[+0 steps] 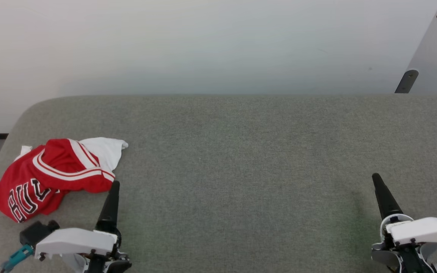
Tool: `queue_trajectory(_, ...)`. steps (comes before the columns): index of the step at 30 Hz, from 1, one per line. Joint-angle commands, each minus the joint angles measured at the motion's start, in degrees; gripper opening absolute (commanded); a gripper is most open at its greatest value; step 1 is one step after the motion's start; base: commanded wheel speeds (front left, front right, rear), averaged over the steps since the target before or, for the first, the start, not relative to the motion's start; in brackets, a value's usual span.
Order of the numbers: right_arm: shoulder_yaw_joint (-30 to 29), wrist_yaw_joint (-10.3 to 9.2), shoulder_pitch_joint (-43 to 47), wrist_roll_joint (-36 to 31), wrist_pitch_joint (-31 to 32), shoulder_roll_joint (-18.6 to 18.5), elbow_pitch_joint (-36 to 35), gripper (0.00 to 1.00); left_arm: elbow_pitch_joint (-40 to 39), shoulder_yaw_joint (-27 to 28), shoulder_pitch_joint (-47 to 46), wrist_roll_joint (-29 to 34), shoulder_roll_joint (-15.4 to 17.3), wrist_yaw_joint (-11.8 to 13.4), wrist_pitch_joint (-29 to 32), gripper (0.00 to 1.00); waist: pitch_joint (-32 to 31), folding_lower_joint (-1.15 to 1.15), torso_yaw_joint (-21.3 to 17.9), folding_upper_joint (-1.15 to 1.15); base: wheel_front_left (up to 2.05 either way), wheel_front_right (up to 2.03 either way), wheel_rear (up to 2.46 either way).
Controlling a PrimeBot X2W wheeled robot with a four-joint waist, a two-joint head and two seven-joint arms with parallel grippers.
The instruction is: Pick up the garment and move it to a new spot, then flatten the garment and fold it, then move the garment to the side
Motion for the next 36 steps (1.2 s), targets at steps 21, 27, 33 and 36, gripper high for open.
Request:
queue_trajectory(21, 3.9, 0.03, -6.6, -28.7, -5.0, -2.5, 3.5, 1.0, -0.5, -3.7, -3.3, 25.3, 3.8, 2.0, -4.8, 1.0, -0.1, 0.0, 0.1, 0.0, 0.0, 0.0, 0.0)
queue_trajectory(27, 4.4, 0.03, -7.7, -33.7, -6.0, -2.8, 4.6, 1.0, -0.1, -4.3, -3.7, 30.3, 4.5, 2.3, -5.9, 1.0, -0.1, 0.0, 0.1, 0.0, 0.0, 0.0, 0.0)
queue_trajectory(33, 4.9, 0.03, -8.7, -38.2, -7.1, -3.1, 5.9, 1.0, -0.1, -4.7, -4.3, 34.6, 5.1, 2.4, -6.9, 1.0, 0.0, 0.0, 0.0, 0.0, 0.0, 0.0, 0.0)
queue_trajectory(36, 5.1, 0.04, -9.1, -40.3, -7.6, -3.3, 6.5, 1.0, 0.0, -4.8, -4.4, 36.6, 5.3, 2.4, -7.4, 1.0, 0.0, 0.0, 0.0, 0.0, 0.0, 0.0, 0.0)
